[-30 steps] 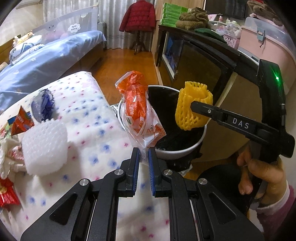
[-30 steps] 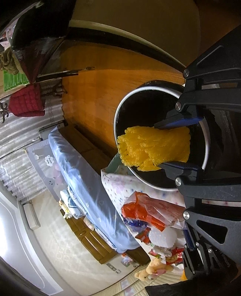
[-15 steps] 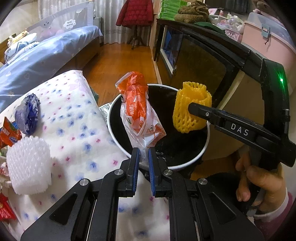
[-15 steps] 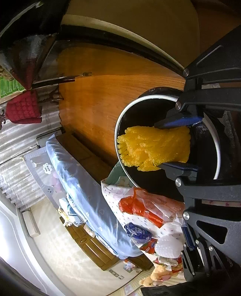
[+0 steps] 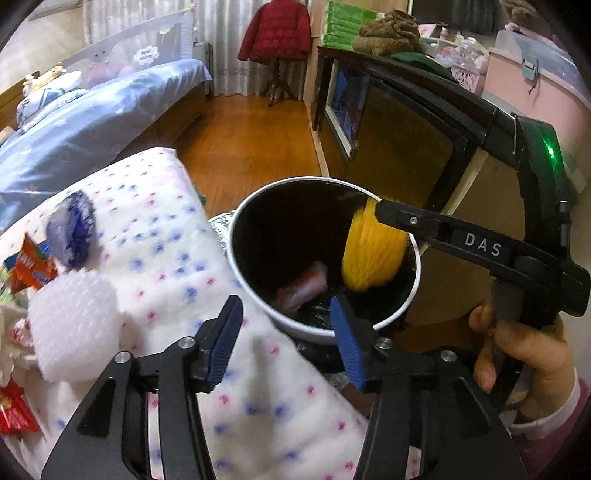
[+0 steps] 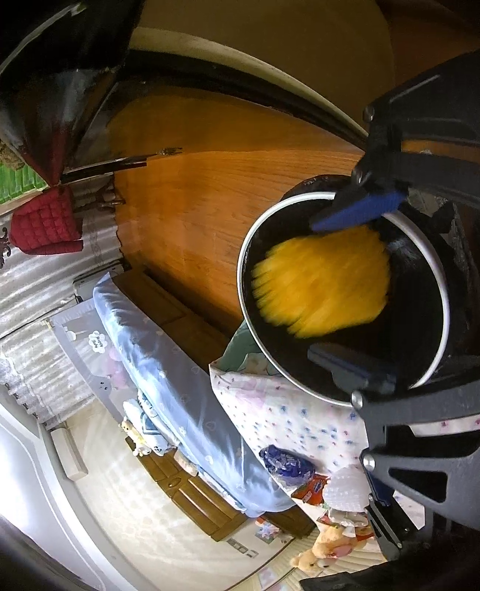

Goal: Collect trash
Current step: 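Open the right tool to drop the yellow net while the left tool releases the orange bag into the bin, then grasp the white foam net with the right tool while the left tool grasps the red chip bag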

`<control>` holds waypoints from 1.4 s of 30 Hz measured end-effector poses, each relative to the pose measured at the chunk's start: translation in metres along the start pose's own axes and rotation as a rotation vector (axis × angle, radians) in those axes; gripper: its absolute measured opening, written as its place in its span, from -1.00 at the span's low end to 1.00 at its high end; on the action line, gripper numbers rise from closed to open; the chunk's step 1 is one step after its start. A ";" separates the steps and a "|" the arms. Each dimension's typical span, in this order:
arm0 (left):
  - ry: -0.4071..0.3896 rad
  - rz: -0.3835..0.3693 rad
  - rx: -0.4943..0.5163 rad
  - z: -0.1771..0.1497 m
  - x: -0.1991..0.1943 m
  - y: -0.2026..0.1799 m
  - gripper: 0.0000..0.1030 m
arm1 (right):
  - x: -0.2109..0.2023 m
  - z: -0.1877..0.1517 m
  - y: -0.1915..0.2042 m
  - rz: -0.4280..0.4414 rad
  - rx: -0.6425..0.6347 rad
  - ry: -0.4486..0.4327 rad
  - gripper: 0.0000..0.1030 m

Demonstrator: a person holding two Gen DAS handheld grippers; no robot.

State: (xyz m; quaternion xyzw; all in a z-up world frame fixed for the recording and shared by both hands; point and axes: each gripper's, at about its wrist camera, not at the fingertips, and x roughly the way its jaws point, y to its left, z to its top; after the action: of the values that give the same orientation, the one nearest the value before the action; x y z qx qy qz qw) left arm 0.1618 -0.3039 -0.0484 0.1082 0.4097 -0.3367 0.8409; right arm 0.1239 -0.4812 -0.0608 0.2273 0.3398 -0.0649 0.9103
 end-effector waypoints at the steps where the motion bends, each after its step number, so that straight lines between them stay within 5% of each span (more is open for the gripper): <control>1: -0.007 0.004 -0.009 -0.003 -0.004 0.002 0.09 | -0.001 -0.001 0.001 0.001 0.002 -0.002 0.38; 5: -0.039 0.014 -0.072 -0.022 -0.023 0.019 0.25 | -0.007 -0.005 0.007 0.014 0.004 -0.007 0.54; 23: -0.132 0.159 -0.292 -0.094 -0.092 0.098 0.27 | -0.017 -0.056 0.101 0.157 -0.134 0.059 0.55; 29: -0.143 0.213 -0.349 -0.119 -0.109 0.127 0.32 | -0.011 -0.069 0.135 0.210 -0.183 0.087 0.74; 42: -0.151 0.276 -0.489 -0.138 -0.121 0.184 0.45 | 0.013 -0.078 0.182 0.255 -0.258 0.135 0.74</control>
State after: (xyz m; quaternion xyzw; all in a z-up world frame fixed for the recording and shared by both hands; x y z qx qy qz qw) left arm 0.1445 -0.0453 -0.0623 -0.0684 0.3965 -0.1172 0.9079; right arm 0.1373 -0.2830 -0.0534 0.1540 0.3739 0.1104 0.9079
